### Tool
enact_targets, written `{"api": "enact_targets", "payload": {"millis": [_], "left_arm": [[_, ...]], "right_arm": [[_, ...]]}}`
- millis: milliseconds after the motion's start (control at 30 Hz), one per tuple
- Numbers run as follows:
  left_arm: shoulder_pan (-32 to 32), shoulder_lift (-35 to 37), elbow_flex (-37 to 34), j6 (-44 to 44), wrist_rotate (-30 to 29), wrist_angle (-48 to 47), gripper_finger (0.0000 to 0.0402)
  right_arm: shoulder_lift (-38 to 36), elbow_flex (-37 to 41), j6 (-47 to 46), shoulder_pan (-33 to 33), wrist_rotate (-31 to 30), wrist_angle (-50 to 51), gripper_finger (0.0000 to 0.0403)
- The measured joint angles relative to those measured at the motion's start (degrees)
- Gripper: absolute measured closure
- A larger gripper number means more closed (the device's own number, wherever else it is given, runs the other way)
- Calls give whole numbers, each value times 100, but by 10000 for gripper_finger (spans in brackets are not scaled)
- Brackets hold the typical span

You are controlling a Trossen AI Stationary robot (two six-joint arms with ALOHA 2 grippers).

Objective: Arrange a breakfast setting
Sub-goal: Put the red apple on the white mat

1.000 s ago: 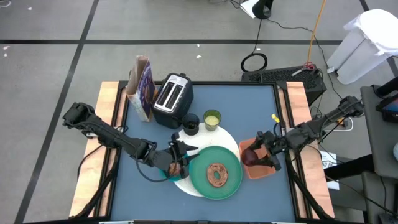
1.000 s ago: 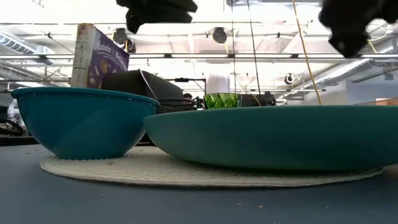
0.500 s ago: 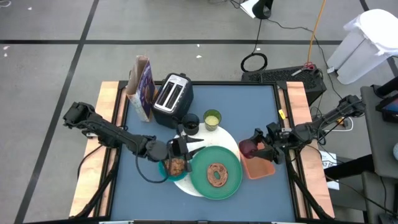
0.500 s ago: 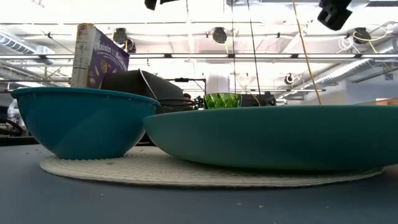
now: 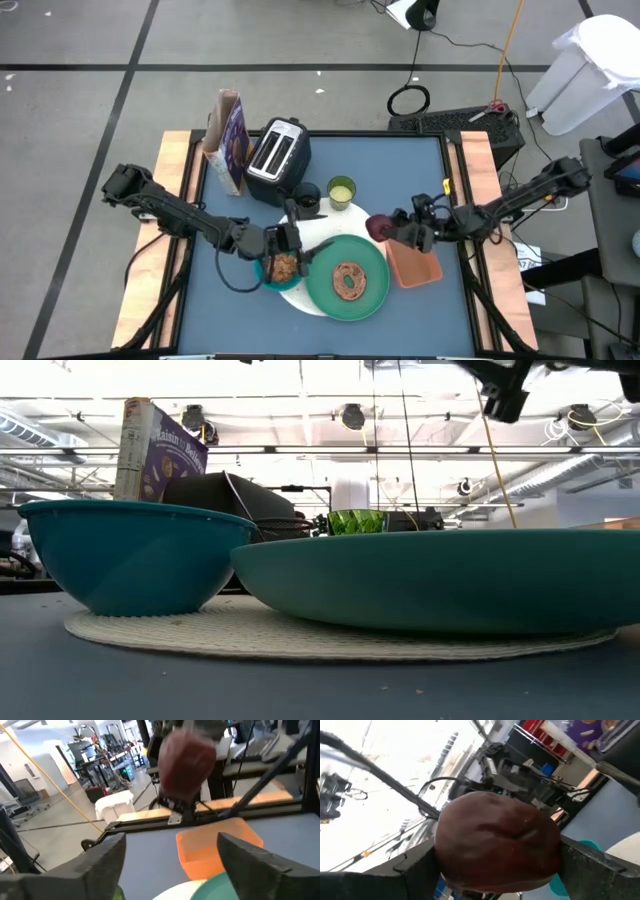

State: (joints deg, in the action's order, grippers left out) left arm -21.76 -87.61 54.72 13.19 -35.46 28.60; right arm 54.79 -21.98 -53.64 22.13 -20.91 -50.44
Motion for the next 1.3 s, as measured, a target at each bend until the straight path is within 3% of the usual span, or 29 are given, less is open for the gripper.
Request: {"api": "enact_targets", "payload": {"millis": [267, 433, 700, 1300], "left_arm": [[16, 0, 0, -17, 66, 497, 40], [122, -68, 0, -121, 535, 634, 39], [366, -498, 2, -124, 821, 1419, 39], [661, -894, 2, 15, 1011, 1936, 39]], "right_arm": [[696, 0, -125, -279, 2, -746, 76], [986, 0, -127, -411, 2, -1194, 76], [1331, 0, -553, -533, 3, -1277, 76], [1676, 0, -1416, -768, -37, -1278, 76]]}}
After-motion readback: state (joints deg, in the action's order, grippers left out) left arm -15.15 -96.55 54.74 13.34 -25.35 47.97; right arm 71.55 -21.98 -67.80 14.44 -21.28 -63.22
